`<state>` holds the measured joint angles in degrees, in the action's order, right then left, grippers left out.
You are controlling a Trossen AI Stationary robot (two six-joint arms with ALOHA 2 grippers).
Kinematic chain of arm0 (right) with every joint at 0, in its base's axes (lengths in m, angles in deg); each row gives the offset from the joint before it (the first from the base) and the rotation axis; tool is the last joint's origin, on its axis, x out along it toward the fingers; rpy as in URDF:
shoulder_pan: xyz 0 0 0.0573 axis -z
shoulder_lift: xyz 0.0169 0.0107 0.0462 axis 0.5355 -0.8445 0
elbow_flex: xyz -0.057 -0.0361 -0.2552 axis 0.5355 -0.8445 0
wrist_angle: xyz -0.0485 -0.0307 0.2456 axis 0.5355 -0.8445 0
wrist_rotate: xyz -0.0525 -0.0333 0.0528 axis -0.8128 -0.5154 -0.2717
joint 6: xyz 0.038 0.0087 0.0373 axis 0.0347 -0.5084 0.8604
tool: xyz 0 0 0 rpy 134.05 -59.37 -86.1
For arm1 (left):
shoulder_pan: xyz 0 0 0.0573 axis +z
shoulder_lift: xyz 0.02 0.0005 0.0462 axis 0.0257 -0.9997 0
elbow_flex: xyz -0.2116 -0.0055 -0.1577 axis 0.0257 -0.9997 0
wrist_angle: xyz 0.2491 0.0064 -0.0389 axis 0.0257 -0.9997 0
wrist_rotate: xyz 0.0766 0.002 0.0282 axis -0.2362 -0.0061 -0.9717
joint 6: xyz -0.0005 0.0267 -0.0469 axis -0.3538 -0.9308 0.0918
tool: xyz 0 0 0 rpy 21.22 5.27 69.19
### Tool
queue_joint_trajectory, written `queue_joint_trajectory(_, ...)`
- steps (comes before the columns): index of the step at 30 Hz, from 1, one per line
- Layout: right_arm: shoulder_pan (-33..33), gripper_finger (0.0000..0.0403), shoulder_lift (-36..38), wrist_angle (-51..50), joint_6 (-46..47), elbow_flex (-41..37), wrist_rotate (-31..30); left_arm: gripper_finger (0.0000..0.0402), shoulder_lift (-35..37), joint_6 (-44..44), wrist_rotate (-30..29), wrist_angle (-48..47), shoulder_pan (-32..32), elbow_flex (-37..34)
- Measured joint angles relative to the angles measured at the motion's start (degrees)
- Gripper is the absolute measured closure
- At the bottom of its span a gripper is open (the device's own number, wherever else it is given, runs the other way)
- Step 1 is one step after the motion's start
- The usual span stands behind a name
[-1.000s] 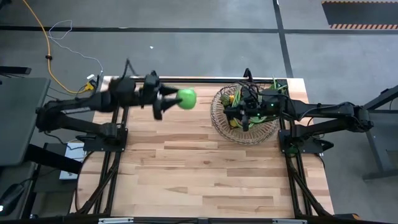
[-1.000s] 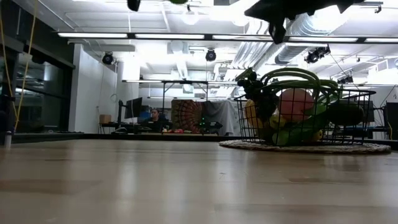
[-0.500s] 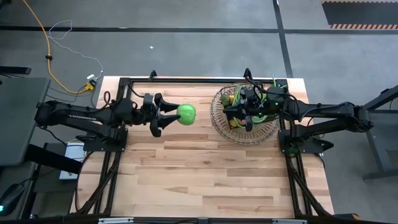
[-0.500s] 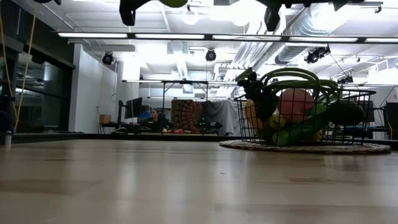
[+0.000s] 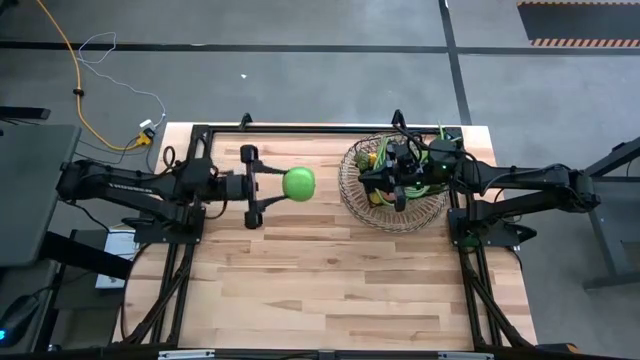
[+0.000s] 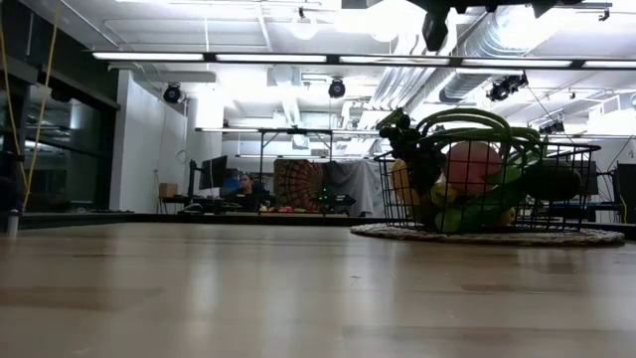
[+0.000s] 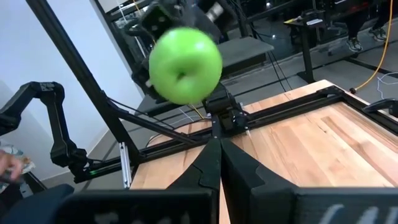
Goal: Build produce basket
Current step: Put the green apple into the wire basket
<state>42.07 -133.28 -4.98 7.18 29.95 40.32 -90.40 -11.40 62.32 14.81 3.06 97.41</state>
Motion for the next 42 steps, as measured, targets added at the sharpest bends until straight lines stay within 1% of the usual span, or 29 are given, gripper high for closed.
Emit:
queue_joint_trajectory(2, 0.0, 0.0403, 0.0, -0.3, 0.0, 0.0, 0.0, 0.0167, 0.0, -10.7, -1.4, -0.5, -0.9, 0.9)
queue_joint_trajectory(4, 0.0, 0.0403, 0.0, -0.5, 0.0, 0.0, 0.0, 0.0167, 0.0, -18.6, -3.6, -1.3, -2.1, 1.8)
queue_joint_trajectory(6, 0.0, 0.0403, 0.0, -0.5, 0.0, 0.0, 0.0, 0.0167, 0.0, -24.5, -4.7, -3.1, -3.4, 2.8)
queue_joint_trajectory(9, 0.0, 0.0403, 0.0, -0.5, 0.1, 0.0, -0.1, 0.0167, 0.0, -30.3, -7.8, -4.7, -4.7, 3.3)
queue_joint_trajectory(11, 0.0, 0.0403, 0.0, -0.5, 0.2, 0.0, -0.4, 0.0167, 0.0, -31.9, -10.0, -4.7, -5.4, 3.3)
queue_joint_trajectory(14, 0.0, 0.0403, 0.0, -0.5, 0.2, 0.0, -0.5, 0.0167, 0.0, -32.1, -13.0, -4.7, -5.7, 3.3)
queue_joint_trajectory(16, 0.0, 0.0403, 0.0, -0.5, 0.2, 0.0, -0.6, 0.0167, 0.0, -32.0, -14.0, -4.7, -5.8, 3.3)
queue_joint_trajectory(18, 0.0, 0.0403, 0.0, -0.5, 0.4, 0.0, -0.6, 0.0167, 0.0, -28.1, -15.1, -4.7, -5.8, 3.3)
queue_joint_trajectory(20, 0.0, 0.0403, 0.0, -0.5, 0.4, 0.0, -0.6, 0.0167, -0.2, -18.4, -18.2, -4.7, -5.8, 3.3)
queue_joint_trajectory(25, 0.0, 0.0403, 0.0, -1.3, 0.4, 0.0, -0.6, 0.0167, -2.2, 11.5, -28.0, -5.6, -5.7, 3.2)
queue_joint_trajectory(27, 0.0, 0.0403, 0.0, -1.6, 0.4, 0.0, -0.6, 0.0167, -3.2, 21.7, -29.5, -6.1, -5.4, 3.3)
queue_joint_trajectory(29, 0.0, 0.0403, 0.0, -1.7, 0.4, 0.0, -0.6, 0.0167, -4.4, 33.6, -29.5, -6.9, -4.9, 3.2)
queue_joint_trajectory(32, 0.0, 0.0403, 0.0, -1.9, 0.5, 0.0, -1.3, 0.0167, -6.3, 56.6, -28.1, -6.7, -3.9, 3.2)
queue_joint_trajectory(34, 0.0, 0.0403, 0.0, -1.9, 0.6, 0.0, -1.6, 0.0167, -7.6, 73.6, -26.6, -7.0, -3.2, 3.2)
queue_joint_trajectory(36, 0.0, 0.0403, 0.0, -2.0, 0.6, 0.0, -1.6, 0.0167, -9.2, 90.5, -24.2, -7.2, -2.6, 3.2)
queue_joint_trajectory(38, 0.0, 0.0403, 0.0, -2.0, 0.6, 0.0, -1.6, 0.0167, -10.7, 106.7, -20.5, -7.4, -1.9, 3.2)
queue_joint_trajectory(40, 0.0, 0.0403, 0.0, -2.2, 0.6, 0.0, -1.6, 0.0167, -12.0, 119.5, -15.4, -7.1, -1.5, 3.2)
queue_joint_trajectory(42, 0.0, 0.0403, 0.0, -2.2, 0.6, 0.0, -1.6, 0.0167, -13.4, 126.5, -10.9, -7.3, -1.4, 3.2)
